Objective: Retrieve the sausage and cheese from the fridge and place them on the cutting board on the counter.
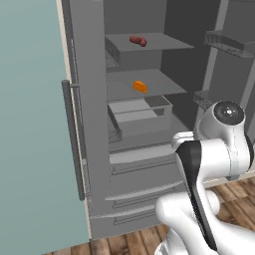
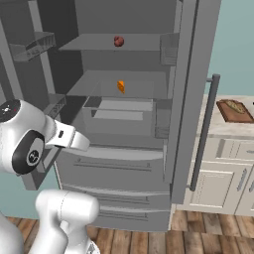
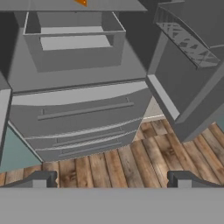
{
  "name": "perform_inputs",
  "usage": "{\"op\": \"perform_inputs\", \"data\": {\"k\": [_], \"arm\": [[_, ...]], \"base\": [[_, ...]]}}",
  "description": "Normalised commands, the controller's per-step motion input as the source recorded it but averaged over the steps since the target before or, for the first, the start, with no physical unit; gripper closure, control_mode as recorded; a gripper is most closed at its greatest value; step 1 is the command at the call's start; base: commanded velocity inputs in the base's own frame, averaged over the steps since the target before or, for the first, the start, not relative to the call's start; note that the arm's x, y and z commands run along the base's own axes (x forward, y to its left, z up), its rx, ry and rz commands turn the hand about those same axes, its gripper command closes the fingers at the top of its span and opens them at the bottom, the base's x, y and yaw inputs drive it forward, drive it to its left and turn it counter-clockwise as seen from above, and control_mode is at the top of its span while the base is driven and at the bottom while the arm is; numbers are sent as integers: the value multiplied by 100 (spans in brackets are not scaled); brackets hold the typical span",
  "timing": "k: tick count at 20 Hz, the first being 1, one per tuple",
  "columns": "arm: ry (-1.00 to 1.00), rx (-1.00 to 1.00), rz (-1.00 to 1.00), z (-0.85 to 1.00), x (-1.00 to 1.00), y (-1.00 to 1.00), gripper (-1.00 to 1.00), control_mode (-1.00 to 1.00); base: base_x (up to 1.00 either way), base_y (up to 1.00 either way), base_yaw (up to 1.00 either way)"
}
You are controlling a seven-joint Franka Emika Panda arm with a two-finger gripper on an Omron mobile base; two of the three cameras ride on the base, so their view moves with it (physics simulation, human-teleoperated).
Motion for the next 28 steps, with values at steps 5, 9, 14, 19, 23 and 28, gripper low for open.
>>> {"op": "perform_inputs", "data": {"k": [5,9,14,19,23,28], "arm": [[0,0,0,0,0,0,-100,-100],[0,0,0,0,0,0,-100,-100],[0,0,0,0,0,0,-100,-100],[0,0,0,0,0,0,-100,100],[0,0,0,0,0,0,-100,100],[0,0,0,0,0,0,-100,100]], "base": [[0,0,0],[0,0,0],[0,0,0],[0,0,0],[0,0,0],[0,0,0]]}}
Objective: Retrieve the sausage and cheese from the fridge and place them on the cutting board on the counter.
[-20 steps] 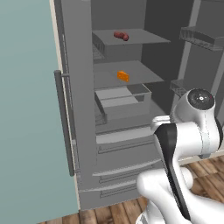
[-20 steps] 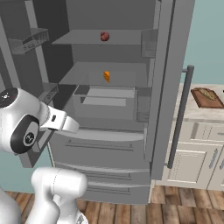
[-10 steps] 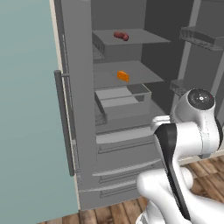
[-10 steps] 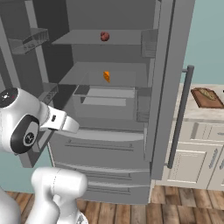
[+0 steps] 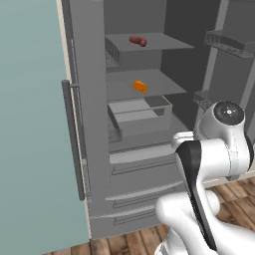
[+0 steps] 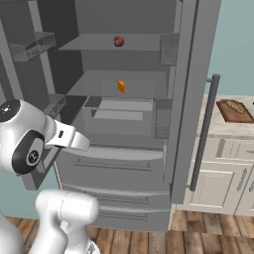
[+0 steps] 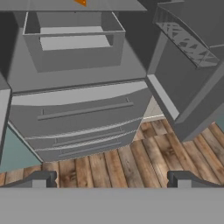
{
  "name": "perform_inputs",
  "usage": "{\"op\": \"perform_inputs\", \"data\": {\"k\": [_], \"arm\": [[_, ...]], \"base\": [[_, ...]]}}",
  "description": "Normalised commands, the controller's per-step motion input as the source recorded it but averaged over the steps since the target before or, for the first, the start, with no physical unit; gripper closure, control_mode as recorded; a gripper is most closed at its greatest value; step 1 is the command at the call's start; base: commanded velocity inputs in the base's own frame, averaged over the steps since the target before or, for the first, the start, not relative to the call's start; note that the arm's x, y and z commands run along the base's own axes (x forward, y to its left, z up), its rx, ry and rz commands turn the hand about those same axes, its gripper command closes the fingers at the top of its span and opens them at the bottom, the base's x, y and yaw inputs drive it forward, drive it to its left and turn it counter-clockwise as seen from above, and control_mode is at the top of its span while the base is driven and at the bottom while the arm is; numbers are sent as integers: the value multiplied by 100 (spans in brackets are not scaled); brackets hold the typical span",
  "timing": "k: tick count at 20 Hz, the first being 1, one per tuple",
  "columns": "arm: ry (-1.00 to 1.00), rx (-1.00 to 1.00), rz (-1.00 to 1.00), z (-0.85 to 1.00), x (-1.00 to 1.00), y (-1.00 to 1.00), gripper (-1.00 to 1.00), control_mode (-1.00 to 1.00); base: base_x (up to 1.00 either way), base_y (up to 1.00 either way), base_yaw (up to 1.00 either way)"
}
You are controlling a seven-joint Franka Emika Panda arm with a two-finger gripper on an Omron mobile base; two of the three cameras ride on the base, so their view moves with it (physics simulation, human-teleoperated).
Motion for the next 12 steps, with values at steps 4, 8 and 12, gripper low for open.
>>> {"op": "perform_inputs", "data": {"k": [4,8,12], "arm": [[0,0,0,0,0,0,-100,100],[0,0,0,0,0,0,-100,100],[0,0,0,0,0,0,-100,100]], "base": [[0,0,0],[1,0,0],[42,-6,2]]}}
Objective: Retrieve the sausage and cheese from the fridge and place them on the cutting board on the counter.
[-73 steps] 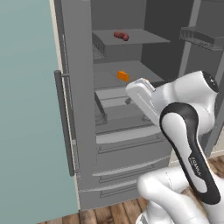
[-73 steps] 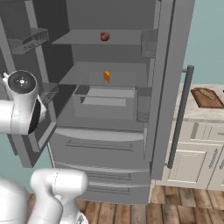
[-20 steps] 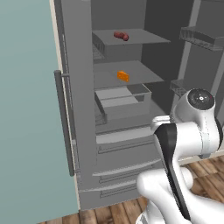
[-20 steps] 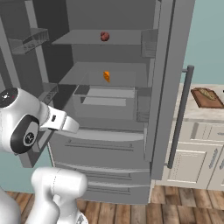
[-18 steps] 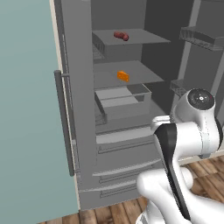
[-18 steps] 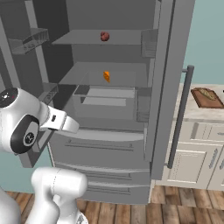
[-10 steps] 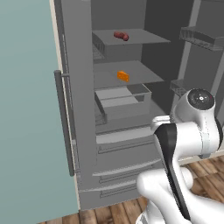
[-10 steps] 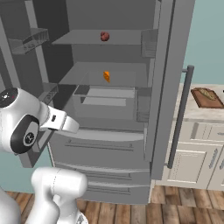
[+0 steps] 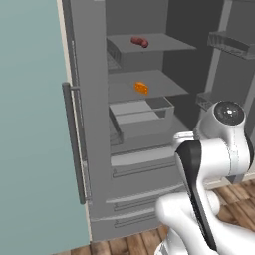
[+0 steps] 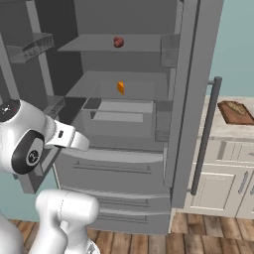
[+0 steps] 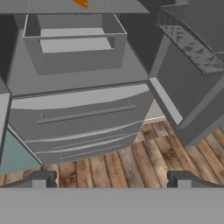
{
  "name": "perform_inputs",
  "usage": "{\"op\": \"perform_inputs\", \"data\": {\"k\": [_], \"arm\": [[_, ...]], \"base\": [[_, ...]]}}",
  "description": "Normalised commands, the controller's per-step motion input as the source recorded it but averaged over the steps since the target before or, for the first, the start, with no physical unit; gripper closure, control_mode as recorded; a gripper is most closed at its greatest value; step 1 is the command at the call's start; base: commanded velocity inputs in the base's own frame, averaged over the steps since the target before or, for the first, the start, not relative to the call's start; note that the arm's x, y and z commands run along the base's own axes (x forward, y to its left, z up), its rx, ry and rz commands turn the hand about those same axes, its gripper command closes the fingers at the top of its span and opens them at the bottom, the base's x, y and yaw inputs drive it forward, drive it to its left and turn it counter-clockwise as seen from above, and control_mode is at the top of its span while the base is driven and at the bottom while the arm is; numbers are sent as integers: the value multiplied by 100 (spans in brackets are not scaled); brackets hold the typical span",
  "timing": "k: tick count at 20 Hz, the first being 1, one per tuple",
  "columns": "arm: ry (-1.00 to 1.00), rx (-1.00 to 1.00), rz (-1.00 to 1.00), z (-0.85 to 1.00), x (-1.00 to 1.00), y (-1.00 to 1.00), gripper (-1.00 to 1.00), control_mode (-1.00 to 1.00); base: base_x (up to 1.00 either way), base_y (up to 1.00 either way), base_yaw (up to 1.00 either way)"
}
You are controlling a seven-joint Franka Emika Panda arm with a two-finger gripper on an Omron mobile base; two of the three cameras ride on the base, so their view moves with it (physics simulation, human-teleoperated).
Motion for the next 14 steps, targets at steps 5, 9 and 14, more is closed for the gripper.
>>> {"op": "perform_inputs", "data": {"k": [5,9,14], "arm": [[0,0,0,0,0,0,-100,100],[0,0,0,0,0,0,-100,100],[0,0,0,0,0,0,-100,100]], "base": [[29,-49,5],[21,-54,5],[38,-31,4]]}}
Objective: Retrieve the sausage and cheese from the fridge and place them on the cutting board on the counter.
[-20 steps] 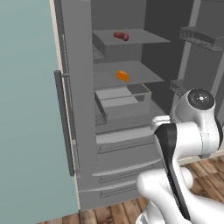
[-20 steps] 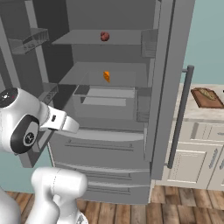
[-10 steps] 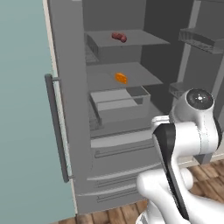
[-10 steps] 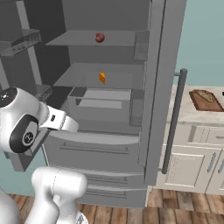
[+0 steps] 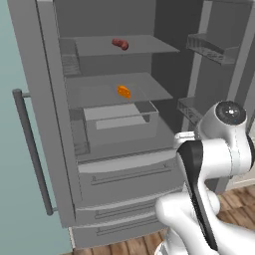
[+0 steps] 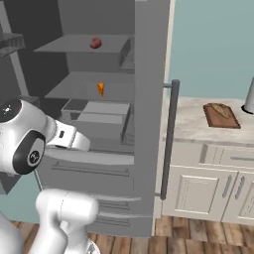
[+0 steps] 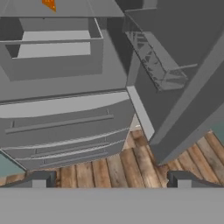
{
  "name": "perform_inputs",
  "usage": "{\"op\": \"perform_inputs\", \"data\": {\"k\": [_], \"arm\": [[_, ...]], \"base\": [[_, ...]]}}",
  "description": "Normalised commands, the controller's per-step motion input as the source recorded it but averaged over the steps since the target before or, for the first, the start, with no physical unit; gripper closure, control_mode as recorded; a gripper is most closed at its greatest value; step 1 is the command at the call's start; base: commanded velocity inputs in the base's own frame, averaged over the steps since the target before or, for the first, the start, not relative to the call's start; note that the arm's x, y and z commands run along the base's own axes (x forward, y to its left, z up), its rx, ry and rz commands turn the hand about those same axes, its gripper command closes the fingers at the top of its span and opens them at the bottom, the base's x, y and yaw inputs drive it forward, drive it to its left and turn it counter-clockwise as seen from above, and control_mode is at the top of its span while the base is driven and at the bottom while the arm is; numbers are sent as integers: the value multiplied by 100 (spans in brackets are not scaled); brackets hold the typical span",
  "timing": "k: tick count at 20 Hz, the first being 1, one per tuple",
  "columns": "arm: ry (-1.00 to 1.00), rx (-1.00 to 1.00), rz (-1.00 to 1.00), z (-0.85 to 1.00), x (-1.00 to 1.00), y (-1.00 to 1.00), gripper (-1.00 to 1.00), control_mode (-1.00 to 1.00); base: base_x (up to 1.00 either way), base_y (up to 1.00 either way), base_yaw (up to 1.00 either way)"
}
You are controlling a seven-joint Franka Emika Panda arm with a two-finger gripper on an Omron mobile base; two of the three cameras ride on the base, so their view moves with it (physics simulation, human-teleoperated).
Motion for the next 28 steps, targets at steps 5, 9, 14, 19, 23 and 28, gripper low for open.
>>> {"op": "perform_inputs", "data": {"k": [5,9,14,19,23,28], "arm": [[0,0,0,0,0,0,-100,100],[0,0,0,0,0,0,-100,100],[0,0,0,0,0,0,-100,100],[0,0,0,0,0,0,-100,100],[0,0,0,0,0,0,-100,100],[0,0,0,0,0,0,-100,100]], "base": [[61,0,2],[47,9,4],[51,16,2],[52,34,2],[52,27,4],[31,17,5]]}}
